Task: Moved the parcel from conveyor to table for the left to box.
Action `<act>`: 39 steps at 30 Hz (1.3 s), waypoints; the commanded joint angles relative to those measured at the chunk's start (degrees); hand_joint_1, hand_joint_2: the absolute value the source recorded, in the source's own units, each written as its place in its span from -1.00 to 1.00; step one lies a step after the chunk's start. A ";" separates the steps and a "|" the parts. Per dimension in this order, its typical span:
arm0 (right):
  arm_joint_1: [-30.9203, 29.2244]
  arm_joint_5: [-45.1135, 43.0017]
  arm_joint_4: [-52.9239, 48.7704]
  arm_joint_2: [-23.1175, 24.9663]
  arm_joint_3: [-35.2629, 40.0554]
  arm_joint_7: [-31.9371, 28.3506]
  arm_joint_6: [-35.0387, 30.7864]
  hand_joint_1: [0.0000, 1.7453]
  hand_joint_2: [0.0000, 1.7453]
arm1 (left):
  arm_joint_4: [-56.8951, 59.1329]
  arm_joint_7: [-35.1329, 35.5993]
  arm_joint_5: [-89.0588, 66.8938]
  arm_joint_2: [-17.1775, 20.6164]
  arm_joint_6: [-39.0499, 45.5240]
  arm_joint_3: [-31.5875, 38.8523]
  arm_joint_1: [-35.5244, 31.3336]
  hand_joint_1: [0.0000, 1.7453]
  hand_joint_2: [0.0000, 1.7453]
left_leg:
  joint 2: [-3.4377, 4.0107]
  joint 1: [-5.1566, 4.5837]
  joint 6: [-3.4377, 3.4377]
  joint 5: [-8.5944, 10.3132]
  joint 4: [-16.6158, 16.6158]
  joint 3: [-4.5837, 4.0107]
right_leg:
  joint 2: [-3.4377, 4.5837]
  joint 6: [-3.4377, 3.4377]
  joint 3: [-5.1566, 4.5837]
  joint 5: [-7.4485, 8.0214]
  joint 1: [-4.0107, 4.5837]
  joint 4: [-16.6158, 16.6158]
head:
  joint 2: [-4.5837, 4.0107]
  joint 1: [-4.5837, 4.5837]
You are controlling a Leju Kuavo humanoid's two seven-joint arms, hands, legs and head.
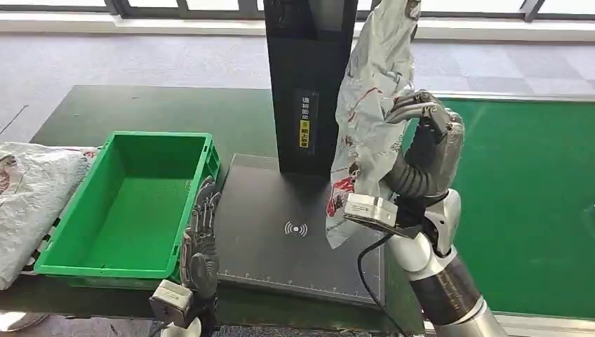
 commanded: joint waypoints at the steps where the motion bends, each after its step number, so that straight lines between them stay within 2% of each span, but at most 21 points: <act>1: -0.69 0.14 -0.61 -0.94 3.98 0.12 -0.60 1.00 1.00 | 4.01 0.37 -0.06 -0.10 -0.37 0.08 -2.54 -1.00 -1.00 | 0.01 -0.01 0.00 0.01 -0.05 0.03 | 0.01 -0.04 0.02 0.01 0.00 -0.04 | 0.00 0.00; 10: -0.69 0.14 -0.61 -0.94 3.98 0.12 -0.60 1.00 1.00 | 4.01 0.37 -0.06 -0.10 -0.37 0.08 -2.54 -1.00 -1.00 | -0.02 0.03 -0.01 0.04 -0.05 0.00 | -0.02 -0.06 0.01 0.03 0.04 -0.07 | 0.00 0.00; 11: -0.25 -6.69 -0.18 -0.84 5.47 1.73 6.60 1.00 1.00 | 4.48 0.35 -0.04 0.09 -0.58 -0.24 -2.98 -1.00 -1.00 | -0.03 0.06 -0.02 0.07 -0.14 0.05 | -0.02 -0.10 0.07 0.07 0.07 -0.17 | 0.00 0.00; 12: 2.31 -9.51 4.19 1.60 5.34 1.32 14.34 1.00 1.00 | 5.84 0.32 0.08 0.20 -0.52 -0.66 -3.86 -1.00 -1.00 | -0.02 0.03 -0.01 0.03 -0.05 0.01 | -0.01 -0.06 0.02 0.03 0.04 -0.07 | 0.00 0.00; 13: 2.74 -9.50 5.65 2.00 5.63 0.85 14.34 1.00 1.00 | 6.08 0.27 0.19 0.19 -0.41 -0.69 -4.01 -1.00 -1.00 | 0.00 0.06 -0.03 0.06 -0.14 0.06 | 0.00 -0.10 0.07 0.07 0.07 -0.17 | 0.00 0.00; 14: 3.96 -10.42 11.02 3.46 6.08 -2.07 13.16 1.00 1.00 | 6.69 0.17 0.41 0.18 -0.10 -0.79 -4.37 -1.00 -1.00 | 0.01 0.09 -0.05 0.11 -0.32 0.23 | 0.02 -0.13 0.24 0.12 0.10 -0.36 | 0.00 0.00; 17: 5.51 -15.91 25.29 6.50 5.31 -5.85 15.02 1.00 1.00 | 6.61 -0.05 0.93 0.55 1.26 -1.39 -4.24 -1.00 -1.00 | 0.10 0.09 -0.04 0.04 -0.24 0.33 | 0.11 -0.09 0.30 0.07 0.10 -0.27 | 0.00 0.00; 18: 4.08 -19.44 32.92 8.39 4.87 -6.39 19.51 1.00 1.00 | 6.66 0.10 1.19 0.94 2.03 -1.99 -4.05 -1.00 -1.00 | 0.10 0.09 -0.06 0.10 -0.39 0.40 | 0.12 -0.13 0.35 0.13 0.10 -0.40 | 0.00 -0.02; 19: 2.33 -20.34 38.89 10.13 4.83 -8.48 20.86 1.00 1.00 | 7.57 0.10 1.57 1.28 2.52 -2.68 -4.27 -1.00 -1.00 | 0.13 0.10 -0.07 0.03 -0.25 0.31 | 0.16 -0.11 0.26 0.09 0.12 -0.28 | 0.00 0.00; 21: 1.03 -20.52 42.78 11.65 4.64 -10.45 20.15 1.00 1.00 | 8.72 -0.43 2.04 1.34 3.27 -3.11 -4.57 -1.00 -1.00 | 0.17 0.06 -0.05 0.02 -0.22 0.28 | 0.18 -0.09 0.20 0.07 0.08 -0.19 | 0.00 0.00; 25: 0.28 -20.55 42.56 11.70 4.60 -10.39 20.42 1.00 1.00 | 8.79 -0.48 2.07 1.38 3.29 -3.17 -4.68 -1.00 -1.00 | 0.11 0.07 -0.05 0.04 -0.15 0.08 | 0.15 -0.10 0.01 0.07 0.08 -0.11 | 0.00 0.00; 34: -0.62 -22.67 41.27 13.09 5.70 -8.25 25.54 1.00 1.00 | 13.10 -1.25 4.00 1.95 4.04 -5.60 -7.45 -1.00 -1.00 | 0.01 0.04 -0.04 0.03 -0.06 -0.07 | 0.02 -0.08 -0.07 0.02 0.04 -0.04 | 0.00 0.00; 38: -2.45 -24.65 44.10 13.38 5.87 -9.51 26.62 1.00 1.00 | 11.47 -2.95 6.94 2.46 4.98 -5.87 -6.54 -1.00 -1.00 | 0.04 0.04 -0.05 0.07 -0.15 -0.01 | 0.05 -0.10 -0.04 0.06 0.05 -0.11 | 0.00 0.00; 39: -2.79 -26.95 44.60 13.95 5.04 -11.38 28.35 1.00 1.00 | 9.79 -2.95 8.23 2.62 5.01 -5.97 -6.01 -1.00 -1.00 | 0.06 0.04 -0.04 0.02 -0.07 -0.04 | 0.07 -0.07 -0.07 0.03 0.05 -0.06 | 0.00 0.00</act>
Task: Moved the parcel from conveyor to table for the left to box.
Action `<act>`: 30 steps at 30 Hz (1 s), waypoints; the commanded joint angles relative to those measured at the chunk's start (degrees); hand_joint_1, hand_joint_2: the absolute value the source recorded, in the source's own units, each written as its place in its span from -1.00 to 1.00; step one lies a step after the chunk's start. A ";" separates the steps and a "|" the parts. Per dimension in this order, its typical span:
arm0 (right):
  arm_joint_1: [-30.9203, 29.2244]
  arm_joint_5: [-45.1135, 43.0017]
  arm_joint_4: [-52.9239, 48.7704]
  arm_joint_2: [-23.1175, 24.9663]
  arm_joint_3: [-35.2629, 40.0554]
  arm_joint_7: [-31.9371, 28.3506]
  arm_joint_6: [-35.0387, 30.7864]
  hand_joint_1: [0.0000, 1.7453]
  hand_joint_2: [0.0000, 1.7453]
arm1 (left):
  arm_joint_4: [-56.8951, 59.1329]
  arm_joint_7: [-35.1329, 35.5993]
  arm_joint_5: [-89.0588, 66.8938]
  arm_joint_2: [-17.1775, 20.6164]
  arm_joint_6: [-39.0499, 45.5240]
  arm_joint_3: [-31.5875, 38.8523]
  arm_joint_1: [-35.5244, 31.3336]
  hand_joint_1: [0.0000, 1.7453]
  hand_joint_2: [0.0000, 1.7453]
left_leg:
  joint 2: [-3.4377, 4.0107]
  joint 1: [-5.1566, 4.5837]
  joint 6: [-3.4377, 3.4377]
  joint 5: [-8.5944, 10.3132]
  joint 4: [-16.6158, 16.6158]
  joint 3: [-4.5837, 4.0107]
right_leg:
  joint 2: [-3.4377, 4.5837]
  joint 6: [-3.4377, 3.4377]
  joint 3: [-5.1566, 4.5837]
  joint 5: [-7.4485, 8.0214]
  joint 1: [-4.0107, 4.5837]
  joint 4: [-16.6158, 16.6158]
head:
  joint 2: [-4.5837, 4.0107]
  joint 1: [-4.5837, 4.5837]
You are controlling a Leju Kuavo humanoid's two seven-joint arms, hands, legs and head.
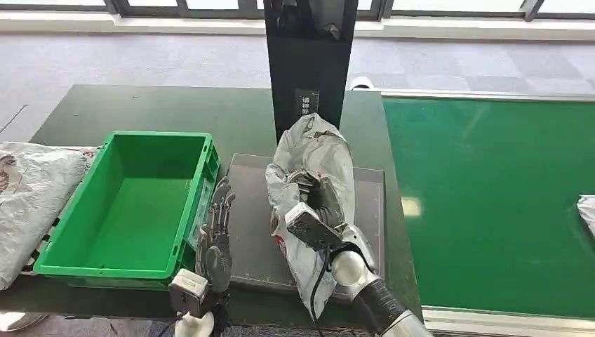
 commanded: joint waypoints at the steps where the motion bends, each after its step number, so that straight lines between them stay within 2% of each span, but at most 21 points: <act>1: -6.65 -5.07 10.75 1.11 1.92 -3.00 3.39 1.00 1.00 | 1.94 -2.15 4.55 2.49 1.35 -2.94 -1.92 -1.00 -1.00 | 0.06 0.04 -0.02 0.06 -0.12 0.11 | 0.07 -0.08 0.10 0.08 0.06 -0.14 | 0.00 0.00; 5: -7.55 -5.85 12.32 1.63 1.67 -3.85 3.50 1.00 1.00 | 1.83 -2.15 4.88 2.75 1.78 -3.24 -1.84 -1.00 -1.00 | 0.05 0.00 -0.01 0.02 -0.05 0.06 | 0.06 -0.05 0.03 0.03 0.01 -0.03 | 0.00 0.00; 6: -8.52 -5.67 13.68 1.89 1.37 -4.81 1.41 -0.14 1.00 | 1.14 -2.15 5.00 2.94 3.27 -3.40 -1.58 -1.00 -1.00 | 0.04 0.05 -0.02 0.03 -0.09 0.09 | 0.06 -0.08 0.08 0.05 0.06 -0.11 | 0.00 -0.02; 7: -9.03 -5.99 14.01 1.86 0.84 -4.90 0.89 -1.00 1.00 | 0.76 -2.15 5.01 3.12 3.86 -3.46 -1.37 -1.00 -1.00 | 0.01 0.01 -0.01 0.02 -0.05 0.06 | 0.01 -0.05 0.05 0.02 0.02 -0.04 | 0.00 -0.02; 8: -9.63 -5.42 14.40 1.77 0.84 -4.86 -0.26 -1.00 1.00 | 0.02 -2.15 4.77 3.15 5.15 -3.19 -1.00 -1.00 -1.00 | 0.02 0.03 -0.01 0.03 -0.08 0.08 | 0.03 -0.07 0.07 0.04 0.04 -0.08 | 0.00 0.00; 9: -9.95 -5.45 14.43 1.78 0.54 -5.05 -0.70 -1.00 -1.00 | -1.21 -2.15 4.76 3.10 6.58 -2.84 -0.52 -1.00 -1.00 | 0.05 0.01 -0.01 0.01 -0.04 0.05 | 0.06 -0.05 0.04 0.03 0.01 -0.03 | 0.00 -0.02; 11: -9.97 -3.15 12.20 1.20 1.00 -5.98 -3.93 -1.00 -1.00 | -7.16 -2.15 4.76 3.41 11.91 -1.86 1.58 -1.00 -1.00 | 0.13 0.01 -0.01 0.00 -0.04 0.04 | 0.14 -0.07 0.01 0.04 0.02 -0.02 | 0.00 0.00; 14: -7.98 -0.91 8.24 0.24 2.09 -5.66 -4.80 -1.00 -1.00 | -15.72 -2.15 5.96 3.37 19.35 -0.53 3.73 -1.00 -1.00 | 0.09 0.07 -0.03 -0.02 -0.06 0.06 | 0.11 -0.09 0.06 0.03 0.08 -0.08 | 0.00 0.00; 21: -7.11 -1.00 7.49 0.08 2.14 -5.88 -4.36 -1.00 -1.00 | -17.37 -2.15 5.94 3.37 21.71 -0.55 3.87 -1.00 -1.00 | 0.02 0.05 -0.02 0.01 -0.06 0.05 | 0.03 -0.07 0.05 0.03 0.06 -0.07 | 0.00 0.00; 23: -5.75 -0.91 5.55 -0.50 2.19 -6.41 -4.15 -1.00 -1.00 | -23.27 -2.15 4.83 4.39 30.00 -2.25 3.55 -1.00 -1.00 | 0.00 0.06 -0.01 0.03 -0.08 0.04 | 0.00 -0.07 0.06 0.05 0.07 -0.11 | 0.00 0.00; 24: -5.04 -1.02 4.82 -0.80 2.36 -6.43 -3.76 -1.00 -1.00 | -24.80 -2.15 5.50 4.97 31.17 -3.00 3.86 -1.00 -1.00 | -0.03 0.05 -0.01 0.02 -0.03 -0.01 | -0.02 -0.06 0.02 0.02 0.06 -0.04 | 0.00 0.00; 25: -4.30 -0.79 3.60 -1.18 3.19 -6.45 -3.72 -1.00 -1.00 | -32.27 -2.15 0.77 1.26 32.35 2.14 4.80 -1.00 -1.00 | -0.07 0.07 -0.02 0.03 -0.05 -0.01 | -0.05 -0.09 0.04 0.03 0.08 -0.07 | 0.00 0.00; 26: -3.83 -0.72 2.66 -1.29 3.85 -6.19 -3.88 -1.00 -1.00 | -35.78 -2.15 -1.22 -0.52 32.35 4.51 5.48 -1.00 -1.00 | -0.03 0.10 -0.01 -0.01 0.07 -0.11 | -0.02 -0.06 -0.06 0.01 0.10 0.00 | 0.00 0.00; 30: -2.93 -2.65 -0.16 -1.55 4.17 -6.23 -3.49 -1.00 -1.00 | -40.94 -2.15 -2.61 -3.78 32.35 8.53 6.16 -1.00 -1.00 | 0.05 0.07 -0.01 -0.05 0.03 -0.04 | 0.07 -0.07 -0.01 -0.01 0.08 -0.01 | 0.00 0.00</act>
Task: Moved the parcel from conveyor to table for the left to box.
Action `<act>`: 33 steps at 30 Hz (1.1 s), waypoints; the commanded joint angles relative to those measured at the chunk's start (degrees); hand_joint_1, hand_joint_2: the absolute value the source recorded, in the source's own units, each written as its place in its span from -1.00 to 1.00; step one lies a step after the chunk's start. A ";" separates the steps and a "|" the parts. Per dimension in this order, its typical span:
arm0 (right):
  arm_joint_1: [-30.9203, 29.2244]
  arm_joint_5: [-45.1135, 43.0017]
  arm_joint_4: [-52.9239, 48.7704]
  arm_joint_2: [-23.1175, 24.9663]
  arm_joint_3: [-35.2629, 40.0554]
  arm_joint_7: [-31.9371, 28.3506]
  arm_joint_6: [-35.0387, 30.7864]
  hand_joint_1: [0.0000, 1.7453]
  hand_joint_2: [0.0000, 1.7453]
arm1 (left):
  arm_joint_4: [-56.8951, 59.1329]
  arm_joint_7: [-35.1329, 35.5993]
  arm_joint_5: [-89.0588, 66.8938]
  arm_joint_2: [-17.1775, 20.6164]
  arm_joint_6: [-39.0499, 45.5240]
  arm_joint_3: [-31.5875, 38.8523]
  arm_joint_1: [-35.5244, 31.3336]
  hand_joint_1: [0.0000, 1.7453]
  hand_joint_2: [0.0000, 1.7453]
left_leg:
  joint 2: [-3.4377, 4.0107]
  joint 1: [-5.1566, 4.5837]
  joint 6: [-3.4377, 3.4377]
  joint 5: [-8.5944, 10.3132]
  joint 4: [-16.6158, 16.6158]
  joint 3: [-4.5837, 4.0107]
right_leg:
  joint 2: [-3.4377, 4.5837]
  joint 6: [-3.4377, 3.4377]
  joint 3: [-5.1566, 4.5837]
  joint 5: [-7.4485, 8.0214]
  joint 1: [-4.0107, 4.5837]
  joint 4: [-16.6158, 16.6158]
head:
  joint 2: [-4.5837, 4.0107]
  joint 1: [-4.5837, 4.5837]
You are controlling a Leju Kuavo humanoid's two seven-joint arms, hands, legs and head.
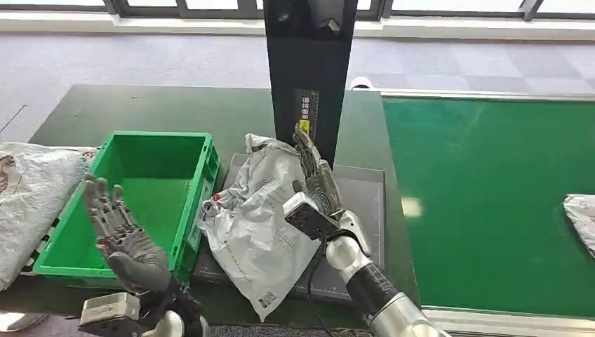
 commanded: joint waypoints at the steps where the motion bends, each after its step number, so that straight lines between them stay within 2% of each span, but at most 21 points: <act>1: 1.33 -1.90 -5.35 -3.19 4.17 0.24 0.48 -1.00 -1.00 | -16.52 -1.77 -3.82 -4.90 0.86 9.32 1.70 -1.00 -1.00 | 0.04 0.07 0.00 -0.05 0.04 -0.02 | 0.04 -0.04 0.01 -0.01 0.07 -0.02 | 0.00 0.00; 9: 1.33 -1.90 -5.35 -3.19 4.17 0.24 0.48 -1.00 -1.00 | -16.52 -1.77 -3.82 -4.90 0.86 9.32 1.70 -1.00 -1.00 | 0.01 0.05 0.00 0.02 -0.04 0.04 | 0.01 -0.05 0.03 0.03 0.06 -0.09 | 0.00 0.00; 10: 8.57 -0.44 -19.75 -7.67 6.96 -1.38 -12.87 -1.00 -1.00 | -2.12 -1.77 -13.34 2.98 -2.07 -0.64 1.34 -1.00 -1.00 | 0.01 0.03 0.00 0.01 -0.02 0.03 | 0.01 -0.03 0.02 0.01 0.04 -0.06 | 0.00 0.00; 11: 13.67 0.34 -35.49 -11.35 9.18 -1.38 -17.16 -1.00 -1.00 | 9.67 -1.77 -12.95 5.19 -2.08 -4.65 -2.68 -1.00 -1.00 | 0.02 0.06 0.01 0.02 -0.04 0.06 | 0.02 -0.05 0.06 0.03 0.07 -0.11 | 0.00 0.00; 12: 19.11 5.01 -44.82 -13.45 9.47 -1.38 -22.63 -1.00 -1.00 | 17.02 -1.29 -15.50 5.48 -5.95 -6.21 -5.53 -1.00 -1.00 | -0.75 -0.02 0.02 0.21 -0.33 0.18 | -0.76 -0.03 0.41 -0.05 -0.01 -0.34 | 0.00 0.00; 13: 22.32 7.02 -49.58 -14.63 9.75 -1.38 -25.12 -1.00 -1.00 | 20.59 -0.28 -17.54 4.89 -7.41 -6.34 -6.95 -1.00 -1.00 | -0.86 -0.02 0.02 0.22 -0.28 0.24 | -0.90 -0.01 0.29 -0.08 -0.02 -0.37 | 0.00 -0.02; 14: 24.34 9.78 -53.36 -15.35 10.26 -1.38 -28.08 -1.00 -1.00 | 24.53 3.15 -21.93 5.07 -10.45 -7.12 -8.54 -1.00 1.00 | -1.11 0.00 0.04 0.27 -0.31 0.24 | -1.13 -0.01 0.39 -0.09 0.00 -0.49 | 0.00 0.00; 15: 26.95 13.82 -57.01 -14.84 9.12 -1.38 -28.55 -1.00 1.00 | 27.44 4.60 -24.08 4.61 -12.83 -7.05 -9.78 -1.00 1.00 | -1.35 -0.05 0.12 0.19 -0.18 0.18 | -1.43 0.18 0.51 -0.30 -0.06 -0.36 | 0.00 0.02; 16: 29.09 16.99 -60.56 -13.83 7.93 -1.38 -28.55 -1.00 1.00 | 30.05 4.99 -25.66 4.17 -14.75 -6.86 -10.80 -1.00 1.00 | -1.55 -0.02 0.15 0.17 -0.23 0.25 | -1.65 0.12 0.70 -0.30 -0.03 -0.48 | 0.00 0.02; 18: 29.73 17.47 -61.59 -13.54 7.74 -1.38 -28.55 -1.00 1.00 | 31.05 5.10 -26.05 3.94 -15.07 -6.70 -11.12 -1.00 1.00 | -0.85 -0.09 0.08 -0.02 -0.07 0.13 | -0.93 0.04 0.37 -0.23 -0.10 -0.26 | 0.00 0.00; 21: 29.73 17.47 -61.59 -13.54 7.74 -1.38 -28.55 -1.00 1.00 | 31.05 5.10 -26.05 3.94 -15.07 -6.70 -11.12 -1.00 1.00 | -0.40 -0.05 0.12 -0.18 -0.04 0.16 | -0.49 0.03 0.32 -0.17 -0.06 -0.25 | 0.00 0.00; 22: 29.88 16.69 -64.11 -10.84 4.38 -1.38 -28.55 -1.00 1.00 | 34.14 16.71 -34.39 4.83 -19.46 -6.88 -11.65 -1.00 1.00 | -0.34 -0.01 0.09 -0.20 -0.09 0.20 | -0.41 -0.01 0.34 -0.17 -0.02 -0.31 | 0.00 -0.02; 24: 30.30 15.14 -65.52 -12.77 3.80 -1.38 -28.55 -1.00 1.00 | 37.63 14.28 -34.10 4.96 -17.91 -6.24 -11.65 -1.00 1.00 | -0.29 -0.07 0.10 -0.17 -0.06 0.17 | -0.38 0.03 0.25 -0.17 -0.08 -0.24 | 0.00 0.00; 30: 30.30 15.14 -65.52 -12.77 3.80 -1.38 -28.55 -1.00 1.00 | 37.63 14.28 -34.10 4.96 -17.91 -6.24 -11.65 -1.00 1.00 | -0.12 -0.03 0.09 -0.19 -0.02 0.18 | -0.22 0.03 0.20 -0.16 -0.03 -0.21 | 0.00 0.00; 31: 29.96 15.88 -66.09 -11.73 3.20 -1.38 -28.55 -1.00 1.00 | 40.37 17.92 -37.91 4.89 -19.25 -6.95 -12.89 -1.00 1.00 | -0.14 0.03 0.08 -0.17 -0.10 0.24 | -0.21 -0.01 0.30 -0.12 0.03 -0.33 | 0.00 0.00; 33: 29.37 14.56 -65.87 -11.93 2.85 -1.38 -28.55 -1.00 1.00 | 43.79 18.89 -40.93 4.48 -19.47 -6.95 -13.60 -1.00 1.00 | -0.13 -0.01 0.09 -0.19 0.00 0.16 | -0.17 0.03 0.19 -0.15 -0.02 -0.20 | 0.00 0.00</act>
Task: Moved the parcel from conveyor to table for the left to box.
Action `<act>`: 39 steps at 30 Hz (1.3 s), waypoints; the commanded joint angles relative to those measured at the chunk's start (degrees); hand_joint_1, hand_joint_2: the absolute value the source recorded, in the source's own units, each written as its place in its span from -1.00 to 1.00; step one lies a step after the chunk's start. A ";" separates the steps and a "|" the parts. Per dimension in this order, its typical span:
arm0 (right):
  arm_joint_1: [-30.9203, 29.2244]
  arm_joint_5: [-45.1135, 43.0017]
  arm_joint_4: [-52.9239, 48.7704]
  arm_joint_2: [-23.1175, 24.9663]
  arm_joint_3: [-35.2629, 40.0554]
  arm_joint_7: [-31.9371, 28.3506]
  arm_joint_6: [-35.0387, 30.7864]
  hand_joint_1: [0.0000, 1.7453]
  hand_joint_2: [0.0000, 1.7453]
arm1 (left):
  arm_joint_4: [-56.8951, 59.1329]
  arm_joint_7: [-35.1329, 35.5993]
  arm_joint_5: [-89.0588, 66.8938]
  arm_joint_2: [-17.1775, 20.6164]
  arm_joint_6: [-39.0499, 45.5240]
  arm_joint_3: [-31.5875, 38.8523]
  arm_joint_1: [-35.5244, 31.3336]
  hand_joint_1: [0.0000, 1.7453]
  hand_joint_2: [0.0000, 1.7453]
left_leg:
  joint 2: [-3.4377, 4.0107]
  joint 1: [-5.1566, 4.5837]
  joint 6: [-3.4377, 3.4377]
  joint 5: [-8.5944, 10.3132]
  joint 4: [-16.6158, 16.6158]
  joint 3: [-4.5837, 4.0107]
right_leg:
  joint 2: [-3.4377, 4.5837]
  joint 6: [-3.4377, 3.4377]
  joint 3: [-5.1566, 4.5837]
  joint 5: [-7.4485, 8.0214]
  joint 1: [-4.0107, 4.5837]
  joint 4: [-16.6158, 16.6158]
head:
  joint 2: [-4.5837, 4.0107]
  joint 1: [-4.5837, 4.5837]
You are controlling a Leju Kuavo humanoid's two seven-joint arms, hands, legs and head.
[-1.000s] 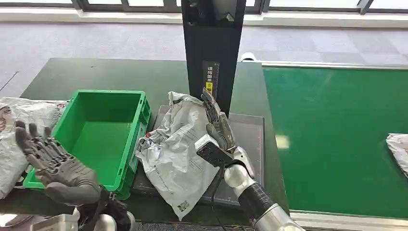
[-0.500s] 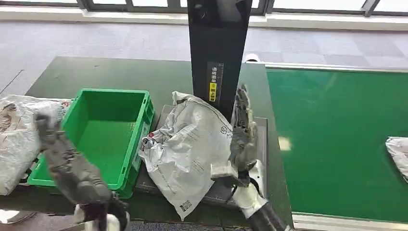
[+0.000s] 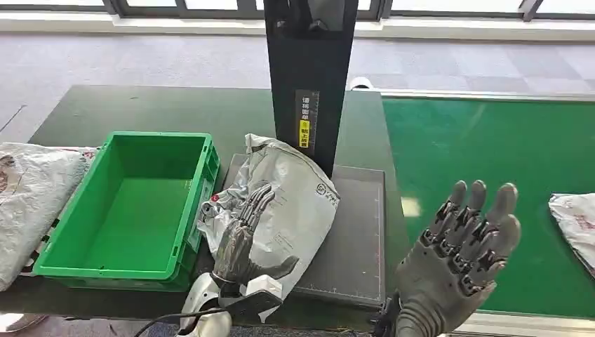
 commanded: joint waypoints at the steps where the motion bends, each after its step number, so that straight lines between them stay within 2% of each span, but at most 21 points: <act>1: -0.63 -1.38 -3.79 -2.45 -1.64 -0.55 -0.02 -1.00 1.00 | 15.21 4.98 -8.02 1.63 -1.27 -2.64 -5.38 -1.00 1.00 | -0.17 0.03 -0.01 0.05 -0.12 0.11 | -0.15 -0.06 0.18 0.01 0.04 -0.14 | 0.00 0.00; 8: -4.28 -4.33 -0.85 -2.25 -1.59 -0.55 -0.02 -1.00 1.00 | 20.21 7.31 -14.89 1.28 -0.11 -2.70 -6.61 -1.00 1.00 | -0.03 0.04 -0.01 0.05 -0.13 0.14 | 0.01 -0.07 0.19 0.05 0.04 -0.15 | 0.00 0.00; 17: -5.35 -3.22 0.64 -1.06 -1.25 -0.55 -0.02 -1.00 1.00 | 24.73 10.60 -19.08 -0.21 2.26 -0.26 -9.54 -1.00 1.00 | -0.02 0.03 -0.01 0.05 -0.11 0.11 | 0.02 -0.07 0.15 0.05 0.04 -0.11 | 0.00 0.00; 24: -5.49 -3.27 0.86 -0.89 -1.29 -0.55 -0.02 -1.00 1.00 | 24.65 10.33 -18.77 -0.40 3.08 0.27 -9.59 -1.00 1.00 | 0.00 0.04 -0.01 0.04 -0.10 0.10 | 0.04 -0.07 0.15 0.05 0.05 -0.10 | 0.00 0.00; 25: -5.49 -3.27 0.86 -0.89 -1.29 -0.55 -0.02 -1.00 1.00 | 24.65 10.33 -18.77 -0.40 3.08 0.27 -9.59 -0.88 1.00 | 0.01 0.08 -0.03 0.09 -0.22 0.18 | 0.05 -0.13 0.24 0.11 0.09 -0.23 | 0.00 0.00; 26: -5.47 -3.33 1.06 -0.73 -1.29 -0.55 -0.02 -1.00 1.00 | 23.35 8.36 -16.80 -0.68 4.88 1.78 -9.06 1.00 1.00 | 0.02 0.08 -0.03 0.05 -0.16 0.15 | 0.06 -0.10 0.21 0.09 0.09 -0.19 | 0.00 0.00; 28: -5.51 -3.42 1.38 -0.55 -1.29 -0.55 -0.02 -1.00 1.00 | 22.00 7.15 -15.11 -0.75 5.81 3.00 -8.64 1.00 1.00 | 0.02 0.06 -0.02 0.03 -0.10 0.11 | 0.06 -0.07 0.16 0.05 0.06 -0.11 | 0.00 0.00; 30: -6.31 -4.52 2.99 -0.91 -0.91 -0.55 -0.02 -1.00 1.00 | 16.91 2.97 -9.07 -0.55 7.68 5.91 -6.76 1.00 1.00 | 0.07 0.06 -0.02 0.00 -0.04 0.06 | 0.10 -0.05 0.11 0.04 0.06 -0.06 | 0.00 0.00; 39: -6.95 -5.84 3.48 -1.59 -0.54 -0.55 -0.02 -1.00 1.00 | 13.80 2.68 -8.29 0.15 6.51 6.10 -5.32 1.00 1.00 | 0.10 0.06 -0.02 0.02 -0.14 0.14 | 0.10 -0.09 0.19 0.07 0.07 -0.13 | 0.00 0.00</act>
